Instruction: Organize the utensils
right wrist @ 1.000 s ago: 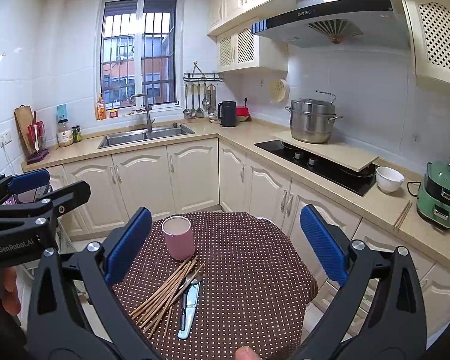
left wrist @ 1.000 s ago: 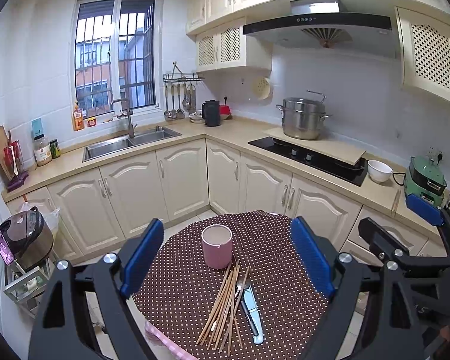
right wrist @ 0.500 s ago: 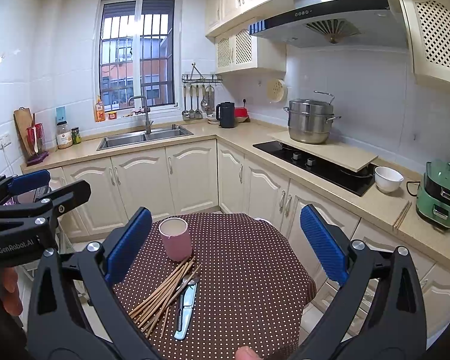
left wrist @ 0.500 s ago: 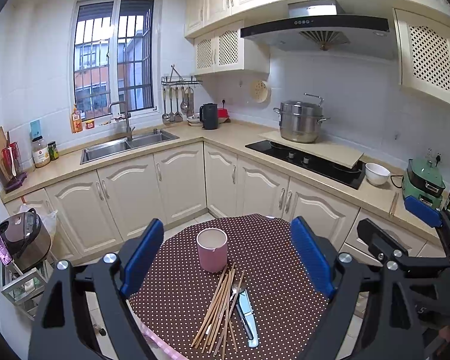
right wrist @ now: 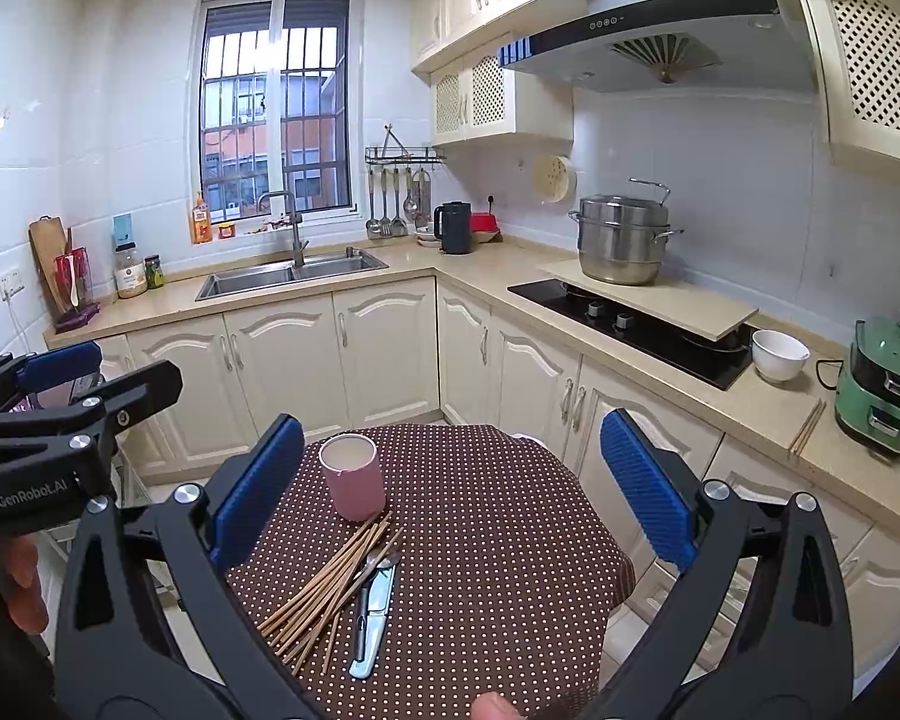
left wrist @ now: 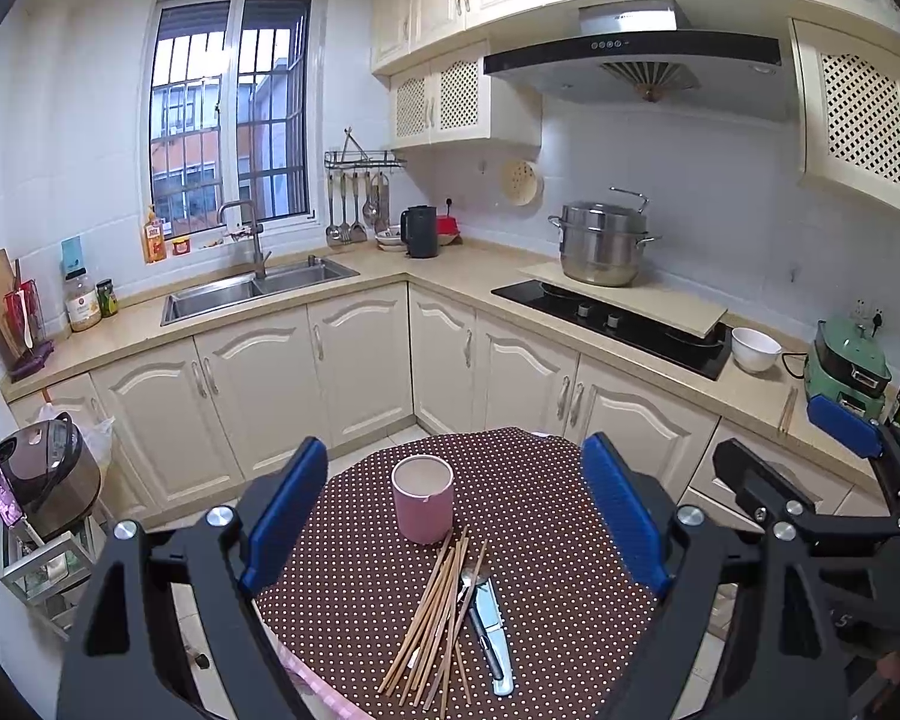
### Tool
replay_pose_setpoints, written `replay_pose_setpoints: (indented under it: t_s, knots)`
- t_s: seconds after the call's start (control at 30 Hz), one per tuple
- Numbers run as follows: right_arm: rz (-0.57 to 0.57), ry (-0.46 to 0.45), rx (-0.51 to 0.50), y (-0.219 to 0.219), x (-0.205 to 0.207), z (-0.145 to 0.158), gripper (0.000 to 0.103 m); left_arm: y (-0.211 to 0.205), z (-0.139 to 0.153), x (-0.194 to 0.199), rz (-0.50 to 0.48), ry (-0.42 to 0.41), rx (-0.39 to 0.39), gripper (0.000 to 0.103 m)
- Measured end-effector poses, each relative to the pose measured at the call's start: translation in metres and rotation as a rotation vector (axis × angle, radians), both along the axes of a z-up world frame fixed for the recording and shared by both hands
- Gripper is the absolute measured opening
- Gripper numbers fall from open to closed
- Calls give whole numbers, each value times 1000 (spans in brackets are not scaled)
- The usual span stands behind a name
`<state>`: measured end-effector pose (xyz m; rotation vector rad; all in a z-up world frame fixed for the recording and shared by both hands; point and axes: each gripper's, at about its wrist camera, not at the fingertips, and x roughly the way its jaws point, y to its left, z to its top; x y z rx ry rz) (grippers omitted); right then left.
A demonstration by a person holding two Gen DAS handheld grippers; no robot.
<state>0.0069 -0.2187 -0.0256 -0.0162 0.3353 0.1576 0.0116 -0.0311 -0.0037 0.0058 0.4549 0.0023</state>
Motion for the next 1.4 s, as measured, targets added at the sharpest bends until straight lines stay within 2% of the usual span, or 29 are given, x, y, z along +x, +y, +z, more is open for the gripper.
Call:
replay_pose_setpoints:
  t_s: [0.57, 0.7, 0.83, 0.9, 0.97, 1.03, 1.07, 1.2, 1.33, 1.37, 1.4]
  knots:
    - [-19, 56, 3, 11, 15, -12, 97, 14, -12, 15, -12, 51, -23, 85]
    - [-51, 71, 7, 19, 25, -15, 97, 26, -15, 30, -45, 70, -20, 85]
    - [-83, 123, 31, 29, 43, -23, 97, 45, -21, 51, -77, 110, -17, 85]
    - [-94, 173, 39, 34, 56, -32, 97, 60, -30, 67, -92, 159, -23, 85]
    - [-107, 269, 41, 40, 74, -50, 97, 74, -44, 84, -109, 234, -40, 85]
    - [-109, 363, 46, 46, 86, -68, 97, 92, -65, 106, -132, 345, -57, 85]
    - [-104, 439, 36, 49, 95, -82, 97, 99, -76, 116, -142, 399, -60, 85]
    - [-134, 647, 85, 53, 115, -129, 97, 124, -134, 151, -208, 628, -70, 85]
    - [-180, 763, 91, 58, 120, -158, 97, 132, -188, 175, -302, 780, -80, 84]
    - [-189, 778, 98, 59, 120, -163, 97, 131, -200, 178, -319, 798, -80, 81]
    - [-210, 787, 93, 60, 118, -168, 97, 128, -213, 183, -340, 829, -81, 70]
